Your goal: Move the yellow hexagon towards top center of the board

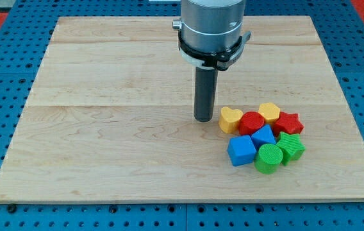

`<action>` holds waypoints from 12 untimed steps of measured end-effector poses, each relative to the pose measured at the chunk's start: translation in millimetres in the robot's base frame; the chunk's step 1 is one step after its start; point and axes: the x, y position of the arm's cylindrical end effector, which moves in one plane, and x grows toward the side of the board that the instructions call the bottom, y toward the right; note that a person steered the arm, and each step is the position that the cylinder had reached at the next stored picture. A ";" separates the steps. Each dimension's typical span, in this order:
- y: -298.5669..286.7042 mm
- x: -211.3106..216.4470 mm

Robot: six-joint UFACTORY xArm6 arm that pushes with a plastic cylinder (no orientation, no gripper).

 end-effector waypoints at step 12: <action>141.6 52.8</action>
